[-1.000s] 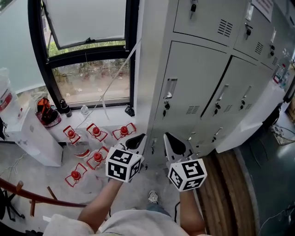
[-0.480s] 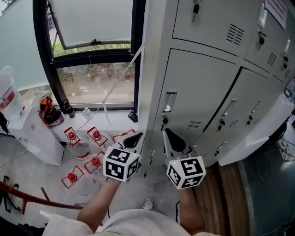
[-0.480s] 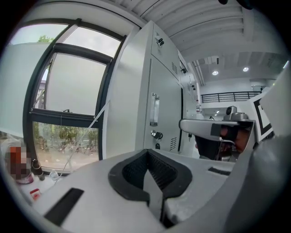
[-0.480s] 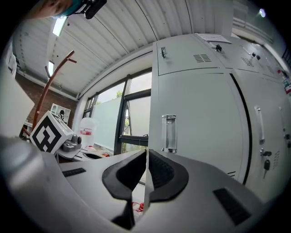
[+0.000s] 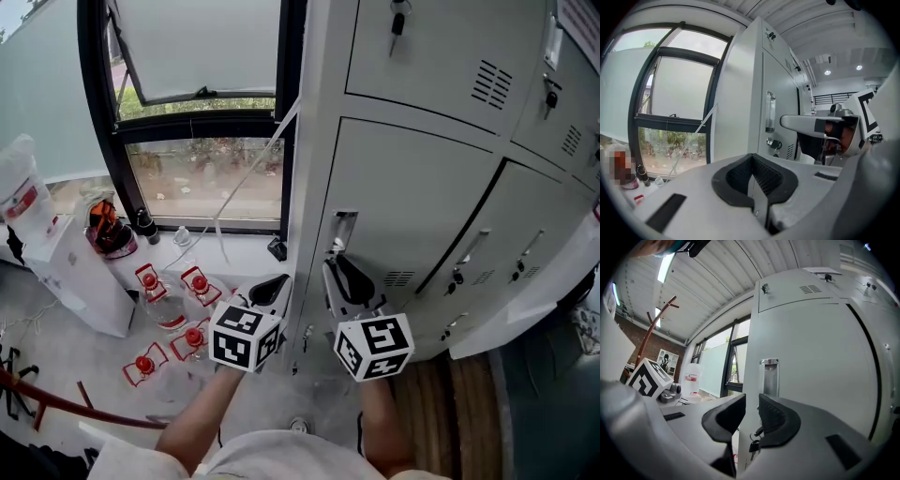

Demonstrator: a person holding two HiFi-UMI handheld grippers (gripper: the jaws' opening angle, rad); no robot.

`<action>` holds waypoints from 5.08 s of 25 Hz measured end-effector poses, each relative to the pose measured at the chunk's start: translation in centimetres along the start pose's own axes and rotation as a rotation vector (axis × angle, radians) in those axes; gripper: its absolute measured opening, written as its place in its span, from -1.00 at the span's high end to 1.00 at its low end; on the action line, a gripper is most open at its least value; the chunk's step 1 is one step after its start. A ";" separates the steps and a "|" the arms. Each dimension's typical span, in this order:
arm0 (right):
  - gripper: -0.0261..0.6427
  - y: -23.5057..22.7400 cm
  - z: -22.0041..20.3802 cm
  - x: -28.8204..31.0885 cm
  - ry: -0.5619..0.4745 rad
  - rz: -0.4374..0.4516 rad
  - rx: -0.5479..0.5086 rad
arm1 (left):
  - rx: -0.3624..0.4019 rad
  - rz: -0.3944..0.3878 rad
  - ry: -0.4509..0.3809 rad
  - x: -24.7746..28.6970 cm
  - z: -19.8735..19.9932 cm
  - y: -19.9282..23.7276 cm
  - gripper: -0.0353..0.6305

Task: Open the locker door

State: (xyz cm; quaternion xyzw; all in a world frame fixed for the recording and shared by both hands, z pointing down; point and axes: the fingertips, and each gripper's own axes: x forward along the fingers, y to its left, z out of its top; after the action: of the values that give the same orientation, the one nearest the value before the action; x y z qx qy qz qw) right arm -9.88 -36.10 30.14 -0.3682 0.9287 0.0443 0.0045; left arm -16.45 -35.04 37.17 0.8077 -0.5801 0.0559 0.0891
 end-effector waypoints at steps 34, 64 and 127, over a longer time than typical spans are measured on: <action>0.48 0.2 1.2 3.3 -0.032 0.031 0.068 | -0.002 0.003 0.031 0.2 -1.5 2.0 0.88; 0.44 1.4 1.7 -7.9 -0.055 -0.172 0.044 | 0.058 -0.291 0.034 -2.0 -1.7 -7.0 0.88; 0.64 -16.1 1.0 -30.1 -0.120 -0.107 0.092 | 0.057 -0.365 0.013 6.0 -1.4 -33.0 0.88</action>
State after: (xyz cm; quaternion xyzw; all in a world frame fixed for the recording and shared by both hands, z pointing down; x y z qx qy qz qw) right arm 23.04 -27.08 29.08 -0.4131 0.9069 0.0234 0.0795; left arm 16.79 -30.08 37.05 0.9014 -0.4215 0.0604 0.0788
